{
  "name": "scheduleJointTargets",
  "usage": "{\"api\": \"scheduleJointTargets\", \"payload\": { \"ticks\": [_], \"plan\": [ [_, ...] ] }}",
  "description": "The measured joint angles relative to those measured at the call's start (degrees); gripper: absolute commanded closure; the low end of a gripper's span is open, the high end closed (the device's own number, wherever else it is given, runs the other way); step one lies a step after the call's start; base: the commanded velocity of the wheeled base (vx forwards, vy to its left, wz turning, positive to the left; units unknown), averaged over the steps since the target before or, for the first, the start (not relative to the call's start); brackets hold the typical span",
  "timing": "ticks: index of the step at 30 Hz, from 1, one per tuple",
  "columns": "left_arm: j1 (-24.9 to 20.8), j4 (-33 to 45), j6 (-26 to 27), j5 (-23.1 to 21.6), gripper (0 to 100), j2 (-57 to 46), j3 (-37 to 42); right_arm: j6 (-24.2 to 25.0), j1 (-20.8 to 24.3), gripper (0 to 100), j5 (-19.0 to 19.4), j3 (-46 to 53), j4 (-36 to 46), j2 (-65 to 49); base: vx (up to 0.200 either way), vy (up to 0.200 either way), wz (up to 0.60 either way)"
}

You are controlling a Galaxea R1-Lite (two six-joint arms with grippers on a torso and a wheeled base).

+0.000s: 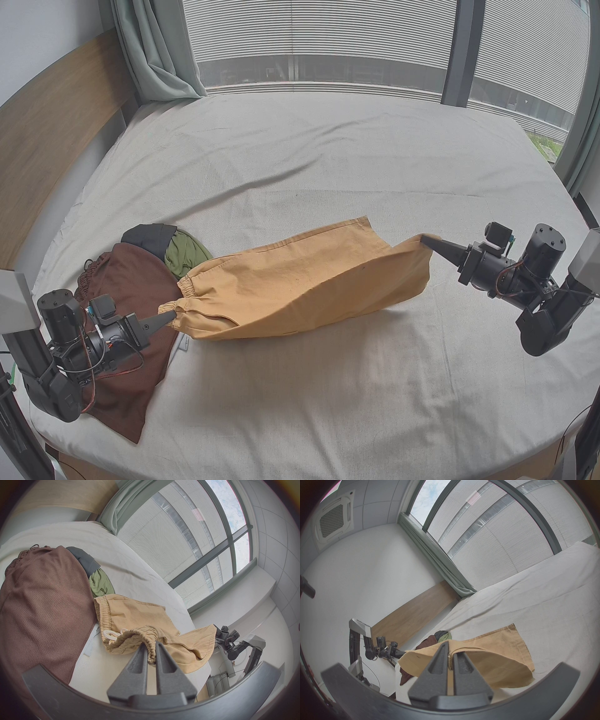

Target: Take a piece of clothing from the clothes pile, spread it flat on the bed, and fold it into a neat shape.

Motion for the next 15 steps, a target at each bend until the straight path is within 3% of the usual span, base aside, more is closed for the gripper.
{"api": "scheduleJointTargets", "payload": {
  "ticks": [5, 15],
  "plan": [
    [-0.2, 0.0, -1.6, 0.5, 100, 0.2, -0.6, 3.1, 0.1, 100, 0.0, -3.8, -0.1, 1.3, 0.000, 0.000, 0.00],
    [-0.3, 0.0, -2.4, 3.2, 100, 1.8, -2.1, 3.7, 0.2, 100, 0.0, -10.8, -0.1, 6.6, 0.000, 0.000, 0.00]
  ]
}}
